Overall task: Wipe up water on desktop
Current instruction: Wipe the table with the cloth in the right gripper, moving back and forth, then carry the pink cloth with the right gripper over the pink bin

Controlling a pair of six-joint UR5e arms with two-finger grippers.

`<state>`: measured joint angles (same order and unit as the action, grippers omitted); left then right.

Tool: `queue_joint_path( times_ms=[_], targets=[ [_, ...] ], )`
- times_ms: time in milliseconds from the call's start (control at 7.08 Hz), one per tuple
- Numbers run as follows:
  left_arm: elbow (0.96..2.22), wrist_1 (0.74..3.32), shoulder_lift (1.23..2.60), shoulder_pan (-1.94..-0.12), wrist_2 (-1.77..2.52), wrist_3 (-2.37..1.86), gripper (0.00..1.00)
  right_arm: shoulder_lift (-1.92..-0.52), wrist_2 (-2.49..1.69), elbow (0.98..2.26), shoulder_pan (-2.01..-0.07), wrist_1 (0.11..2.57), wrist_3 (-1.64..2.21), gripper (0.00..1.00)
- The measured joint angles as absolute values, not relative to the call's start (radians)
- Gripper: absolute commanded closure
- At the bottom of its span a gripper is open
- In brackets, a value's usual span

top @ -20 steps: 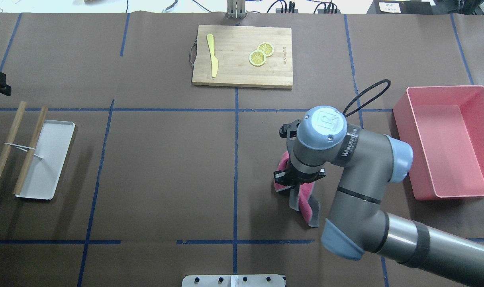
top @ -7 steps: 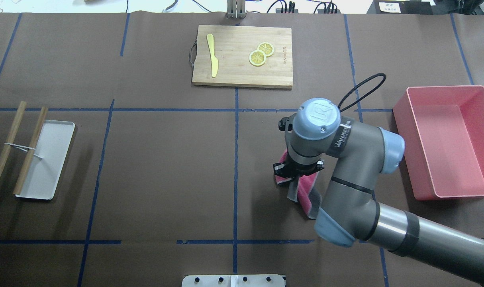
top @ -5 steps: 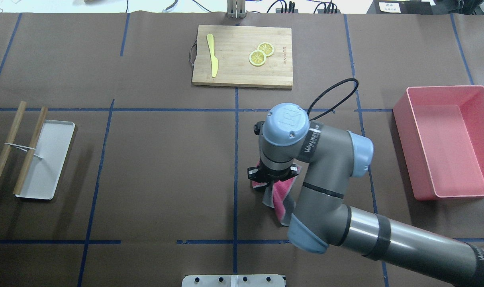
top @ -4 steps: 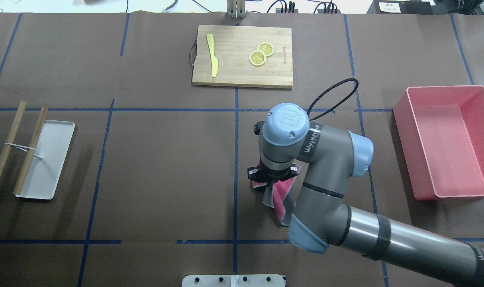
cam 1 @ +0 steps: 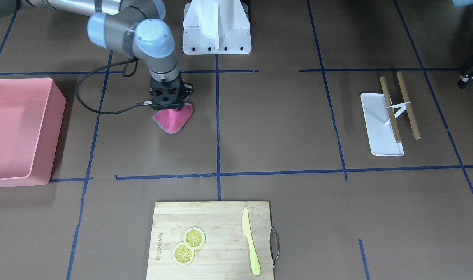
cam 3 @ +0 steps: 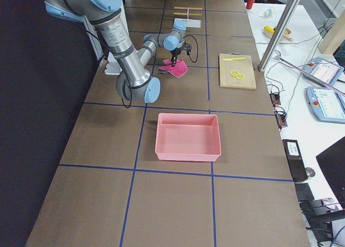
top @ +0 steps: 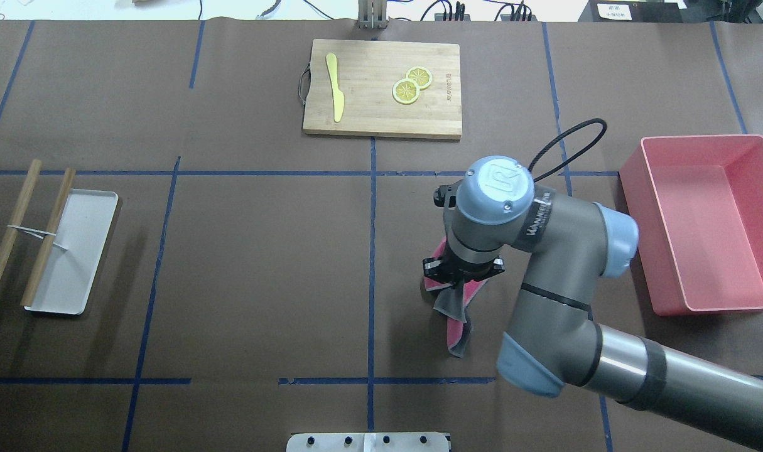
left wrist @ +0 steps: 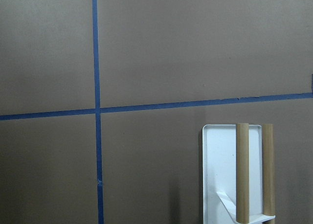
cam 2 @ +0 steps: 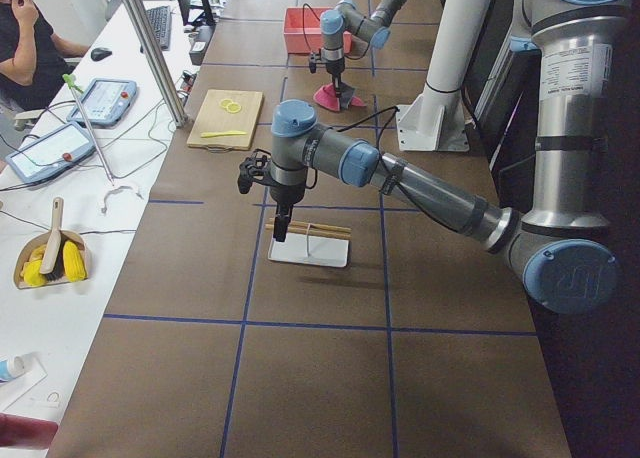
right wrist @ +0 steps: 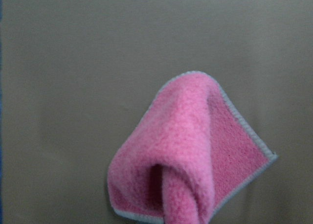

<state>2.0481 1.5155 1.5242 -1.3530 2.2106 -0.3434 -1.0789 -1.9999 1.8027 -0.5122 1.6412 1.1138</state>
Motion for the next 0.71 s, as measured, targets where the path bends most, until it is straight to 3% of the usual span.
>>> queue_joint_path(
  times_ms=[283, 707],
  targets=[
    [2.048, 1.516, 1.525, -1.353, 2.210, -0.344, 0.00, -1.180, -2.007, 1.940, -0.579, 1.683, 1.058, 0.98],
    [2.045, 1.516, 1.525, -1.354, 2.209, -0.344, 0.00, -1.220, -2.030, 2.171, -0.755, 1.912, 1.003, 0.98]
  ],
)
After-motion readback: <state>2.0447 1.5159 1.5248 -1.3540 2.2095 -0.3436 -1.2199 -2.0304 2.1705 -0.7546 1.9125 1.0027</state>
